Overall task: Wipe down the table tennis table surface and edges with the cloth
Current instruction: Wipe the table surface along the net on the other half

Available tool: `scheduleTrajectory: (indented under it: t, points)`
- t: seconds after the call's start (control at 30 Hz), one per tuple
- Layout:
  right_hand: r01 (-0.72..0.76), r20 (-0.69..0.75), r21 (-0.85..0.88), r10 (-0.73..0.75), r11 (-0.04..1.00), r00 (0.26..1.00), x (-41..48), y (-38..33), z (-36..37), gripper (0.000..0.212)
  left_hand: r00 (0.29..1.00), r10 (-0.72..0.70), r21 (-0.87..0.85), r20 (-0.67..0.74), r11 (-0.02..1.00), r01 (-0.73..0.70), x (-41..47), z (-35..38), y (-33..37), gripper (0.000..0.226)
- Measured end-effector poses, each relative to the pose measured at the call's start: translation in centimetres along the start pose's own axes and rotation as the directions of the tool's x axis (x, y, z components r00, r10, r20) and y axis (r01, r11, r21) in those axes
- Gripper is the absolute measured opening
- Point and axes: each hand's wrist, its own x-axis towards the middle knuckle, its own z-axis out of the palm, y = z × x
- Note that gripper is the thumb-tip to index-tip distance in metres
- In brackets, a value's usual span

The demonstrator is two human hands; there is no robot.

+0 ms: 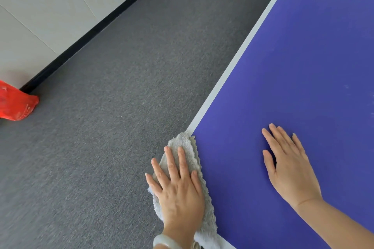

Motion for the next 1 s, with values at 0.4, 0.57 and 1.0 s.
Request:
scheduleTrajectory:
  t: [0.4, 0.57, 1.0]
  points:
    - [0.001, 0.01, 0.025, -0.002, 1.0, 1.0, 0.1, 0.2, 0.1, 0.06, 0.997, -0.003, -0.129, 0.083, 0.992, 0.014, 9.2, -1.1, 4.0, 0.06]
    - [0.007, 0.006, 0.036, -0.007, 0.999, 1.0, 0.1, 0.3, 0.1, 0.061, 0.994, 0.08, -0.07, -0.071, 0.994, -0.085, 1.3, 1.0, 0.0, 0.058]
    - [0.008, 0.002, 0.065, -0.008, 0.998, 1.0, 0.1, -0.2, 0.1, 0.053, 0.98, -0.198, -0.094, -0.033, 0.976, 0.195, 2.0, 0.6, 0.2, 0.064]
